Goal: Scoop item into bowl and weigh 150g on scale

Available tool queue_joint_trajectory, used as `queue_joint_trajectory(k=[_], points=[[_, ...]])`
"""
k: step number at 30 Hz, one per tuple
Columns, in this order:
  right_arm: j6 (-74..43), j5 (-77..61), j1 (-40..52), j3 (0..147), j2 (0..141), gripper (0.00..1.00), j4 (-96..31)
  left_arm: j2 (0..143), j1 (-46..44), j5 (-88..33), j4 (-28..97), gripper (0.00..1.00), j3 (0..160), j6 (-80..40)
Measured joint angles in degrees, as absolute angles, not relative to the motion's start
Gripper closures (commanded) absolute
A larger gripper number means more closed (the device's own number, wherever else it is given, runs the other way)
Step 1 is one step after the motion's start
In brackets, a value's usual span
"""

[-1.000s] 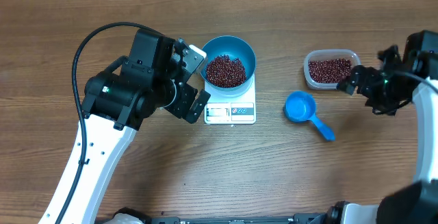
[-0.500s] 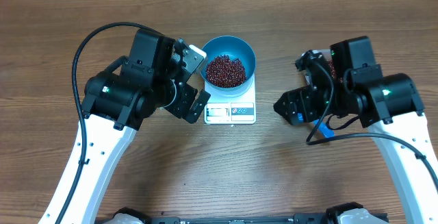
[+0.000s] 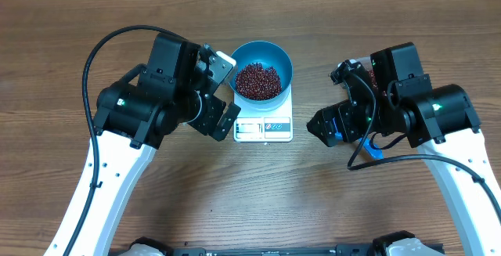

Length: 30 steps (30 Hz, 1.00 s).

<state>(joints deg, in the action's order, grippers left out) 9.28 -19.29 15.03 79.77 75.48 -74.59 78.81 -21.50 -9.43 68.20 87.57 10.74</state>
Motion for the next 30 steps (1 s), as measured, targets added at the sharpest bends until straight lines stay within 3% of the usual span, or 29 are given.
queue_joint_trajectory(k=[30], points=[[9.26,-19.27,15.03,79.77,75.48,0.0,-74.63,76.99,-21.5,-9.43,70.24,0.0,87.5,10.72]])
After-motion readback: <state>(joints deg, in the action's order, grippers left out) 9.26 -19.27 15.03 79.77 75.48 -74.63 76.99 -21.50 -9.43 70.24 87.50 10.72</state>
